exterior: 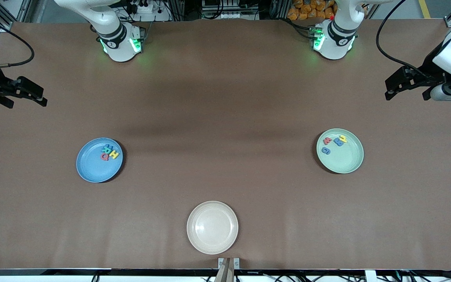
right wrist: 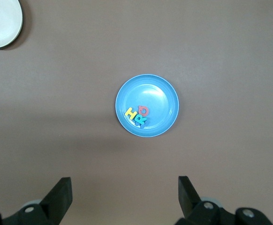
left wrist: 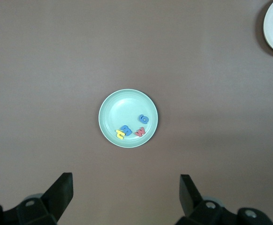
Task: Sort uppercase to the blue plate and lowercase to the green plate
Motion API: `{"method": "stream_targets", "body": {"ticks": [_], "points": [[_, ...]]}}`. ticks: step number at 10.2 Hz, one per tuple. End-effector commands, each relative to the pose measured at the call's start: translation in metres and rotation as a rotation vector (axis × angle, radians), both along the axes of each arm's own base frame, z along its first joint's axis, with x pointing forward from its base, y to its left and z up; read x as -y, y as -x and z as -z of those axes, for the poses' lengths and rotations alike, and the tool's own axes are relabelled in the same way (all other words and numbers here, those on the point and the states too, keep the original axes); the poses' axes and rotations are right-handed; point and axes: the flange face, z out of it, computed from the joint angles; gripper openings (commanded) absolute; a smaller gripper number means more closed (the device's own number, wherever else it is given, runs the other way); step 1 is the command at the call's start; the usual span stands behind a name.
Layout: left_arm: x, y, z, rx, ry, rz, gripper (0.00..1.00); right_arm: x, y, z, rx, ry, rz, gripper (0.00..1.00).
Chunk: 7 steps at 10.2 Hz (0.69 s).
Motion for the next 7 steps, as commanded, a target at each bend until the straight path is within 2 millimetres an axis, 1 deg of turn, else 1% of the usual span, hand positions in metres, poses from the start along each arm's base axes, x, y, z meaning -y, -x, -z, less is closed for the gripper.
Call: {"method": "stream_targets", "body": {"ticks": [1, 3, 5, 6, 7], "points": [[0.004, 0.007, -0.008, 0.002, -0.023, 0.032, 1.00, 0.000, -0.001, -0.004, 0.005, -0.015, 0.001, 1.00], [0.007, 0.007, -0.008, 0.002, -0.023, 0.037, 1.00, 0.000, -0.001, -0.004, 0.005, -0.015, 0.001, 1.00], [0.005, 0.006, -0.009, 0.005, -0.023, 0.032, 1.00, 0.001, -0.001, -0.004, 0.005, -0.015, 0.002, 1.00], [0.003, 0.006, -0.009, 0.007, -0.023, 0.029, 1.00, 0.002, 0.000, -0.002, -0.007, -0.013, 0.005, 1.00], [0.003, 0.006, -0.009, 0.007, -0.023, 0.029, 1.00, 0.005, -0.004, 0.008, -0.024, -0.013, 0.008, 1.00]]}}
